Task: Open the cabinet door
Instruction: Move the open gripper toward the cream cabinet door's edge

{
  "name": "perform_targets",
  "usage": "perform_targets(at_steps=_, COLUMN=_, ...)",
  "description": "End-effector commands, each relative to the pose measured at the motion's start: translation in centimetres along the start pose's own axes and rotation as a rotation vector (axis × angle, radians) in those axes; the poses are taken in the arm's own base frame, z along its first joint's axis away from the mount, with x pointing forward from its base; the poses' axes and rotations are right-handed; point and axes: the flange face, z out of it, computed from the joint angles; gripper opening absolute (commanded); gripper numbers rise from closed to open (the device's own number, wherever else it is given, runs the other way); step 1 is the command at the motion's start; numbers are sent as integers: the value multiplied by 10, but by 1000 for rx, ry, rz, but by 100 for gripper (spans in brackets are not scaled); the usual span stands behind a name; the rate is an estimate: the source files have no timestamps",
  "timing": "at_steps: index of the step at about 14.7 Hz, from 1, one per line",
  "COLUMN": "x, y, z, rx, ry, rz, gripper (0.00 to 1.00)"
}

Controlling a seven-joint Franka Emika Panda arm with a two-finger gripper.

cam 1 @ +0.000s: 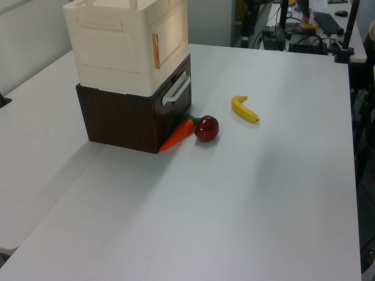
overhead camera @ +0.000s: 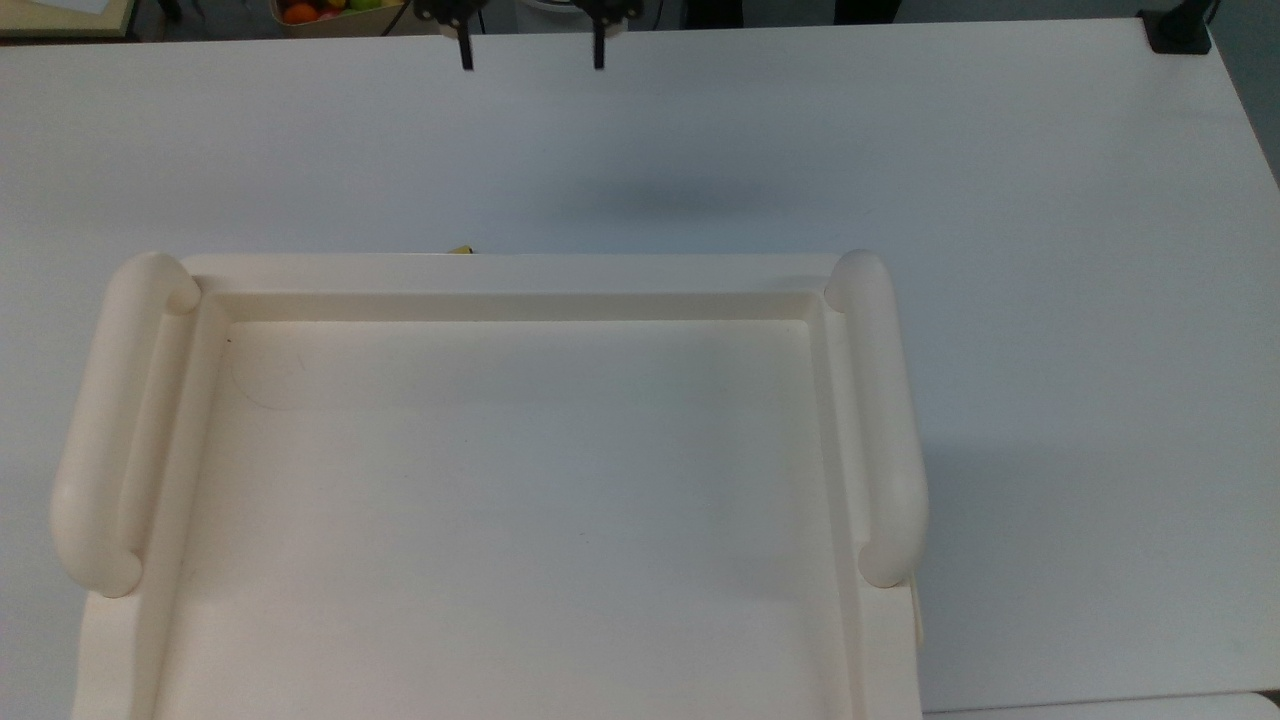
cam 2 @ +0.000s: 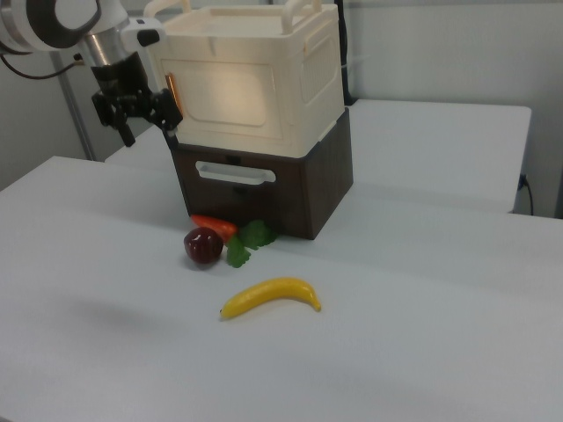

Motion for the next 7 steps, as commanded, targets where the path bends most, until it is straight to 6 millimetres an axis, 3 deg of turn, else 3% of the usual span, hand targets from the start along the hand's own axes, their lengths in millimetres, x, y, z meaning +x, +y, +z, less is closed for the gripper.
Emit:
perform_targets(at_steps=1, x=30, y=-20, z=-9, rx=2, ry=190, rz=55, gripper=100)
perform_targets(at_steps=4, x=47, y=-50, z=1, rx=10, ry=268, rz=27, gripper=100)
perform_targets(at_steps=7, x=64, y=-56, z=-1, rx=4, ry=327, rz=53, gripper=100)
